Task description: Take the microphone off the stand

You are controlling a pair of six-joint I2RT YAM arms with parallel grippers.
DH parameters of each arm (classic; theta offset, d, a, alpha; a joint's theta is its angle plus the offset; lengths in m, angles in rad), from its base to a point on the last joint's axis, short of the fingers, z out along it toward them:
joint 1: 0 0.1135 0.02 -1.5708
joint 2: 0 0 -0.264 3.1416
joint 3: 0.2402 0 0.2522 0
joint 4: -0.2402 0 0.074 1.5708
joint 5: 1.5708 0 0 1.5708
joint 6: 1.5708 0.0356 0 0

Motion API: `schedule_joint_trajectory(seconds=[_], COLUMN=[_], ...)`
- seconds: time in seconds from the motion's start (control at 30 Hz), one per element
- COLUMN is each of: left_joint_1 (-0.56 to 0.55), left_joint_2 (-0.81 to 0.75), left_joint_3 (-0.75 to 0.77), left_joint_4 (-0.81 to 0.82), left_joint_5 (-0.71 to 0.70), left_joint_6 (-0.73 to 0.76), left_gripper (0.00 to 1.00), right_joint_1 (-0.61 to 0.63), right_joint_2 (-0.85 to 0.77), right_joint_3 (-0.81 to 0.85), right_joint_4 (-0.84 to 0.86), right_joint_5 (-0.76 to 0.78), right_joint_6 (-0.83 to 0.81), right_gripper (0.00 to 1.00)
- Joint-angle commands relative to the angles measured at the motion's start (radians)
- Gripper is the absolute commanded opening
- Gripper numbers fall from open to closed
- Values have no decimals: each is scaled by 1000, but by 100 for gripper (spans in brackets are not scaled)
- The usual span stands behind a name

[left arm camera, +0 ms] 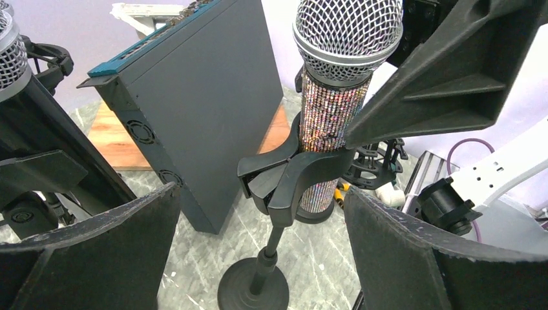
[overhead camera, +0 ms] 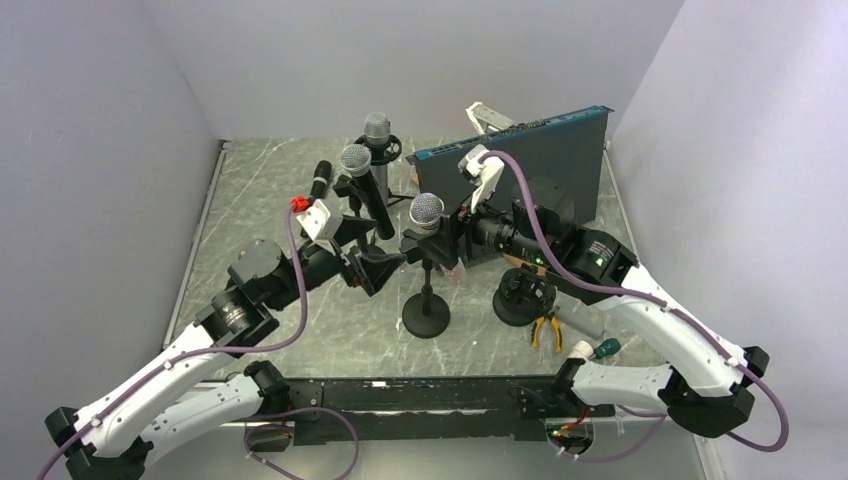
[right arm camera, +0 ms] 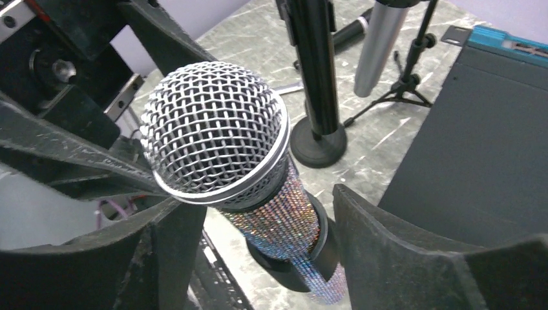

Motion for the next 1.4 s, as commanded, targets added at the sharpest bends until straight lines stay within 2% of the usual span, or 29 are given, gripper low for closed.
schedule_joint_trajectory(seconds=[0.0,0.07,0.2,0.27,0.37,0.43,0.5,0.57,0.8,0.87,0.97,1.03,1.27,1.37], left_joint_1=[-3,-3,-2,0,9,14,24,31,92,137,197,205,204,204], left_joint_2=[27,59,135,161,194,237,271,281,259,280,329,363,382,371], left_joint_3=[9,27,73,90,108,146,172,181,129,144,164,173,148,132], left_joint_4=[50,52,49,33,10,-65,-130,-170,-30,-28,-23,-24,44,83], left_joint_5=[23,53,160,207,317,383,419,380,427,523,752,834,801,806], left_joint_6=[-3,9,47,77,132,193,280,331,390,375,343,339,325,303], left_gripper=[99,99,99,99,99,99,99,99,99,99,99,99,93,87], right_joint_1=[21,20,21,21,21,21,21,20,21,20,20,22,20,20], right_joint_2=[-8,-9,3,-2,-9,-8,-9,-13,-16,-14,-20,-27,-24,-17], right_joint_3=[11,-1,6,1,-14,-13,-12,-15,-40,-41,-43,-47,-44,-44], right_joint_4=[65,75,69,72,80,74,76,80,80,76,80,89,88,90], right_joint_5=[131,140,104,71,44,19,-25,-64,-73,-75,-94,-106,-109,-105], right_joint_6=[-48,-60,-71,-73,-77,-82,-87,-90,-94,-93,-91,-89,-88,-90], right_gripper=[68,60,33,24,16,11,10,10,7,6,5,4,2,1])
